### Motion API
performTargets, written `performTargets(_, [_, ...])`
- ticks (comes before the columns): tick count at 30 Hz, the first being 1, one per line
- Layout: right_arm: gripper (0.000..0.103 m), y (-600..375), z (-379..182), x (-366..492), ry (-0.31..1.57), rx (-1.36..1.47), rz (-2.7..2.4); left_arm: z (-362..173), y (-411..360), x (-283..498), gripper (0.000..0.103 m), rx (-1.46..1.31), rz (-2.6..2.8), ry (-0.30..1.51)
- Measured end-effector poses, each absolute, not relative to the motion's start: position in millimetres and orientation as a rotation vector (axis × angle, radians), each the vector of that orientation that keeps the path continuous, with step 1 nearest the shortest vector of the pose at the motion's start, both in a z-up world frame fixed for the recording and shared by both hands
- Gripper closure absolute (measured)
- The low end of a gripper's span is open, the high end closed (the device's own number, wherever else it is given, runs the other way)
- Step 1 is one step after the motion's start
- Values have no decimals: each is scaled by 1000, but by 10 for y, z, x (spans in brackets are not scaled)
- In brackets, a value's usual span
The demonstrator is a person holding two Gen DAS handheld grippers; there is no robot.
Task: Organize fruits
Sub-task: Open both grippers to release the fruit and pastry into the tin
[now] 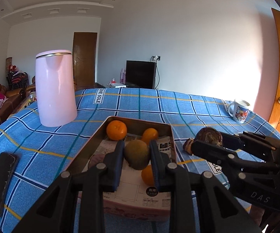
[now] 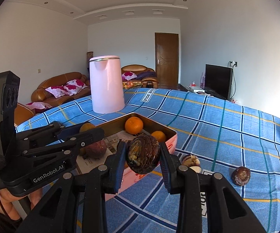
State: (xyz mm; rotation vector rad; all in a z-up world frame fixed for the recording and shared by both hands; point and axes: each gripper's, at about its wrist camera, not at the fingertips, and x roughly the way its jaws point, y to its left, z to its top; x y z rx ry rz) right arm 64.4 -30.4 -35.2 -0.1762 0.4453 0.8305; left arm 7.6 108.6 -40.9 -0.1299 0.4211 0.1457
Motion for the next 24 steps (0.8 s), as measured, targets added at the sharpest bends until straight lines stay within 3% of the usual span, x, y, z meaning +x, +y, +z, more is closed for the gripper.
performTargets(22, [67,290,-614,573,581,-369,933,-588,1352,1,75,-170,200,475])
performTargets(24, [66,298,-626,589,600,-364,955,-563,1349,-16,64,-168,208,466])
